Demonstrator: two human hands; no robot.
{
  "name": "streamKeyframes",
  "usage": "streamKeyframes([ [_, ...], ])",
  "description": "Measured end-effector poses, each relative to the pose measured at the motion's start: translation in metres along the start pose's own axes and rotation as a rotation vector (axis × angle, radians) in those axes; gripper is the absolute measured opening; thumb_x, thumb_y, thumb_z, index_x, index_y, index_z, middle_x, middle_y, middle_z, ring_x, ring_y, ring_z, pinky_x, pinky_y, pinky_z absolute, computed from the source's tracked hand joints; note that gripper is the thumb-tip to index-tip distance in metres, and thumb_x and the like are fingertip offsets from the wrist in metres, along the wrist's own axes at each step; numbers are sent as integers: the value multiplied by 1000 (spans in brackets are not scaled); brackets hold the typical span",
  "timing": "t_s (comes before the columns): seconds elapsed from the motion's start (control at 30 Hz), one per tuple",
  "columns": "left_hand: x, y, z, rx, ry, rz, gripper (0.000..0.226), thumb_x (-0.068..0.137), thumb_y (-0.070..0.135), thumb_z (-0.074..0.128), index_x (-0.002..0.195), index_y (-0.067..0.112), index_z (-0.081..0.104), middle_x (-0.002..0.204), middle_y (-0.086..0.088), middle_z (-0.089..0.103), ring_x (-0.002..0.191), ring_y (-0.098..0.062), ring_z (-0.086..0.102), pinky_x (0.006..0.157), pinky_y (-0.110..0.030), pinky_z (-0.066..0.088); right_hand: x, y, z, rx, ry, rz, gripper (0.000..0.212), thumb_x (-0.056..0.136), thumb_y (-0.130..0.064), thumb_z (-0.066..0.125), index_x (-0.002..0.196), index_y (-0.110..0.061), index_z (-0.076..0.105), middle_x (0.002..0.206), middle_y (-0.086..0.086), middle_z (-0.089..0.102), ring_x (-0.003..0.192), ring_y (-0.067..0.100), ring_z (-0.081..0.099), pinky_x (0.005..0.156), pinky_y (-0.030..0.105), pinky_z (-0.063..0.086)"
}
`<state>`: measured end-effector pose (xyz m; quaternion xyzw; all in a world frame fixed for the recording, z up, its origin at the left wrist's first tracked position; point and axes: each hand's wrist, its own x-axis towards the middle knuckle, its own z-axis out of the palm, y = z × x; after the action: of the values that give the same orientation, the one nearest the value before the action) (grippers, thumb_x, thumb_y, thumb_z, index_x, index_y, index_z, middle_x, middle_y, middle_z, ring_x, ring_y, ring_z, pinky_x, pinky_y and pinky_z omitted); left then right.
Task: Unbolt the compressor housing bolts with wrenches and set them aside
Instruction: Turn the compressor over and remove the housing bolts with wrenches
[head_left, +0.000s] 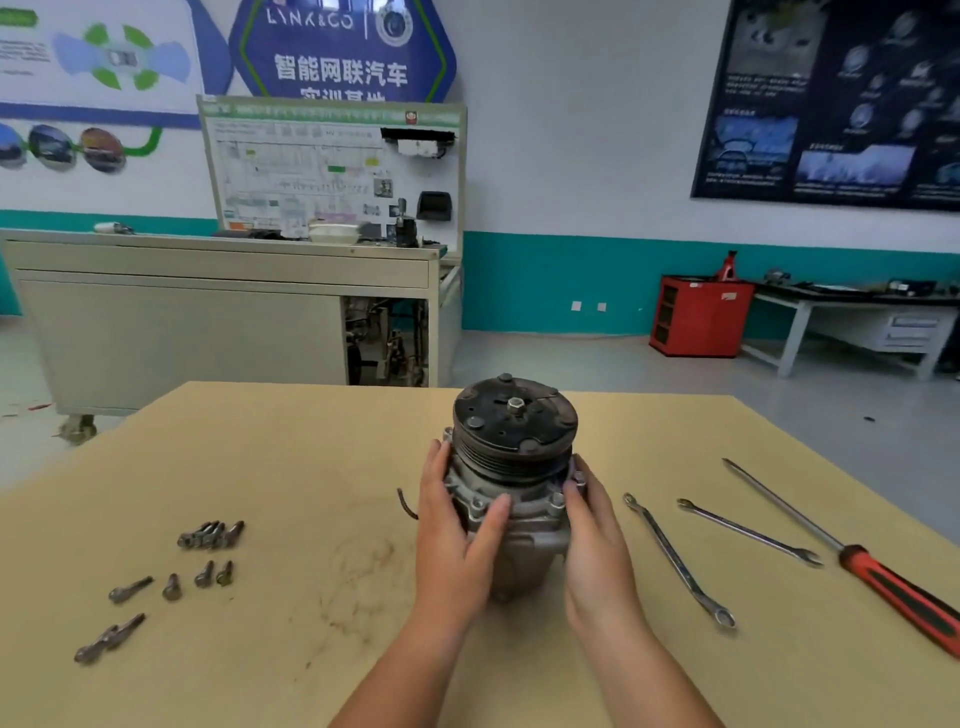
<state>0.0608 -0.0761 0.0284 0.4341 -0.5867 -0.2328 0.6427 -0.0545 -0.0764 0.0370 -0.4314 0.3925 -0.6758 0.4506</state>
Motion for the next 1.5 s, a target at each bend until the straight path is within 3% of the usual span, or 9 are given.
streamKeyframes([
  [0.17,-28,13,4,-15,173,225,62,81,38,56,137,30,32,145,3,27,139,-8,24,115,-33,26,15,-9,-36,-200,18,-4,20,98,-30,43,108,-31,61,116,-12,62,114,8,55,98,32,43],
  [0.3,-63,25,38,17,-253,617,29,80,19,56,110,20,58,106,6,55,97,-13,57,81,-26,48,62,-17,-98,-771,230,-27,19,90,-20,59,108,-17,63,123,9,52,122,27,46,101,32,34],
  [0.4,-70,36,84,366,-679,343,32,88,26,53,117,17,61,120,-5,52,111,-22,48,92,-33,42,87,-11,-130,-1322,62,265,43,89,-42,56,119,-12,58,132,17,48,122,32,45,96,31,37],
  [0.57,-62,25,133,842,-891,19,46,91,47,48,133,27,42,133,-14,32,125,-33,28,101,-42,28,95,1,-133,-1682,-205,311,31,86,-37,58,102,-10,59,112,10,61,100,23,59,72,26,43],
  [0.83,-60,2,116,725,-816,-31,40,87,41,57,121,19,56,118,-7,50,114,-26,45,94,-33,39,72,-16,-131,-1126,-163,274,20,88,-23,60,73,-14,50,67,0,50,59,13,47,52,22,37],
  [0.97,-68,16,84,166,-771,-234,23,81,23,70,101,24,59,79,13,59,76,-4,58,78,-23,49,40,-47,-118,-812,-166,156,6,90,-19,60,87,-18,55,60,-3,49,53,6,53,47,21,42],
  [1.13,-81,38,37,-437,-802,-594,7,85,11,61,92,11,64,62,5,64,60,-5,60,64,-14,44,-3,-80,-95,-616,-253,129,10,94,-17,54,87,-11,58,57,-4,48,49,7,52,44,21,42],
  [1.3,-81,41,-6,-392,-801,-232,8,84,28,69,91,28,73,71,8,66,69,-5,60,67,-13,42,-28,-94,-69,-411,-273,225,17,94,-13,49,82,-7,59,60,2,51,46,11,50,37,19,34],
  [1.5,-26,33,-19,-59,102,369,38,70,31,67,104,46,57,85,19,57,75,-5,54,66,-22,43,-45,-100,-40,-348,-391,335,20,93,-13,49,82,-7,64,46,-2,43,37,10,40,33,19,33],
])
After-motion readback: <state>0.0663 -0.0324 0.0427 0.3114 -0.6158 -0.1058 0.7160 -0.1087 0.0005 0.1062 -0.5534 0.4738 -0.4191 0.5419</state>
